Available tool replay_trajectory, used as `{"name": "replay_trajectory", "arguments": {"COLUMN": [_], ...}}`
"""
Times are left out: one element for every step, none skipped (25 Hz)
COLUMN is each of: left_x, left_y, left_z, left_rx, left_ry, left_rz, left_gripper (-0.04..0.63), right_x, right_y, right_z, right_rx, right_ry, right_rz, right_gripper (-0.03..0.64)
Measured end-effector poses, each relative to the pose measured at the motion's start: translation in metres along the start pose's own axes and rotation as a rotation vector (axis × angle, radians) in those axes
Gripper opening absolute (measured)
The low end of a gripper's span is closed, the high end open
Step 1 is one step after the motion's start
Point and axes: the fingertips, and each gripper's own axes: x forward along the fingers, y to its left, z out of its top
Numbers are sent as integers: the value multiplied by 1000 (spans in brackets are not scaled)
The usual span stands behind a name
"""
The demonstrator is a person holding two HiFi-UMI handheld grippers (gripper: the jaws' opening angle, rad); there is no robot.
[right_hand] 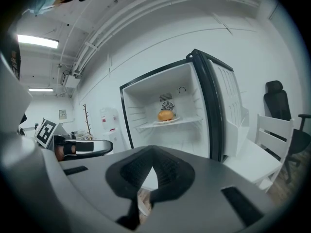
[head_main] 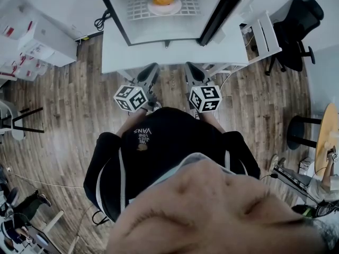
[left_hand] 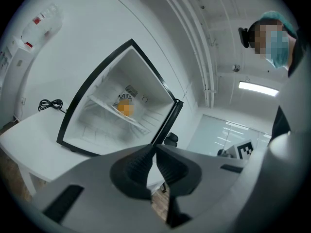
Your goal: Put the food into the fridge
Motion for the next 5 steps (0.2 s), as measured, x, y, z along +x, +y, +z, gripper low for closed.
{"name": "replay_trajectory", "arguments": {"left_x": [0,0,-1,-1,-1], "left_y": [0,0,1,1,1], "left_z": [0,0,1,1,1], "left_rx": [0,-1,-2,-2,-3], "left_ry": [-1,-2,-2,-3,-4], "left_rz": [0,1,1,1,2], "left_gripper": [34,34,34,34,35], "right_x": [0,1,1,1,1], "right_y": [0,0,1,1,1], "right_z": [0,0,0,0,0], "right_rx": [0,0,0,-1,-1], "right_ry": [0,0,0,1,1], "right_rz": [0,0,1,1,2], "right_gripper": [12,12,12,12,12]}}
